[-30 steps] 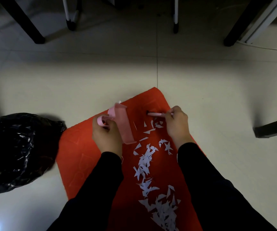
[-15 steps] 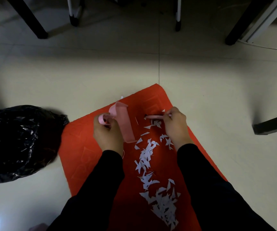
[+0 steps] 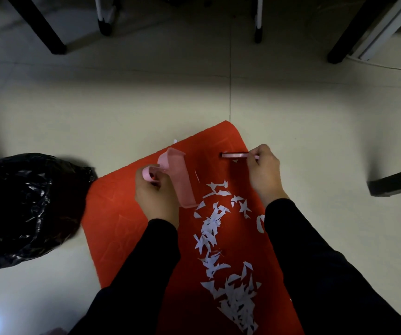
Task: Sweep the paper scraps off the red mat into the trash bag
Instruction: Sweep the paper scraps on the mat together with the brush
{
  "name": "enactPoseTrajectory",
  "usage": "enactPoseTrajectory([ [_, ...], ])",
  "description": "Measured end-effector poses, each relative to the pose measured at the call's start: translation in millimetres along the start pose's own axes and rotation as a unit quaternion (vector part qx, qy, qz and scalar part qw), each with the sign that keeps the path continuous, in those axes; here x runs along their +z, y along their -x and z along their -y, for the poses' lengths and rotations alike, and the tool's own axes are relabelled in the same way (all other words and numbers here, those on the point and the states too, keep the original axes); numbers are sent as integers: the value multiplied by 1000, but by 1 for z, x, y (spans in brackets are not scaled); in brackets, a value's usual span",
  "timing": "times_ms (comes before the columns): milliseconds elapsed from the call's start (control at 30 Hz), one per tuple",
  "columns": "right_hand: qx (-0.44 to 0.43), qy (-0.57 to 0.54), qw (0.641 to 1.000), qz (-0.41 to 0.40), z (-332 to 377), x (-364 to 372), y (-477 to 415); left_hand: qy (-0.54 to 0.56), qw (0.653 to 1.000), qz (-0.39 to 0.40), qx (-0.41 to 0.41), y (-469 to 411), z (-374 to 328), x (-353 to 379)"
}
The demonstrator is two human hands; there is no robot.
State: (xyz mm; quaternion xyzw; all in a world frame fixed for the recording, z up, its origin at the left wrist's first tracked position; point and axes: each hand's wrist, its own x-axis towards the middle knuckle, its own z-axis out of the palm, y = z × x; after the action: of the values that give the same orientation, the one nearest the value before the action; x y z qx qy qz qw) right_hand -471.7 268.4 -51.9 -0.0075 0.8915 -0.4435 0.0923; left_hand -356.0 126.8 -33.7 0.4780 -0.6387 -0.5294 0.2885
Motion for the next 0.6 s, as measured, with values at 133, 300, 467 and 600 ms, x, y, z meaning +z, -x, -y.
enactPoseTrajectory([
  [133, 22, 16, 999, 44, -4, 4, 9, -3, 1000, 3, -3, 1, 2, 4],
  [300, 19, -20, 999, 42, 10, -3, 18, -6, 1000, 6, -1, 4, -3, 5],
  [467, -5, -39, 999, -23, 15, -8, 7, -4, 1000, 5, 5, 1, -4, 2],
  [600, -12, -54, 998, -34, 17, -1, -5, -2, 1000, 0, 19, -3, -3, 0],
])
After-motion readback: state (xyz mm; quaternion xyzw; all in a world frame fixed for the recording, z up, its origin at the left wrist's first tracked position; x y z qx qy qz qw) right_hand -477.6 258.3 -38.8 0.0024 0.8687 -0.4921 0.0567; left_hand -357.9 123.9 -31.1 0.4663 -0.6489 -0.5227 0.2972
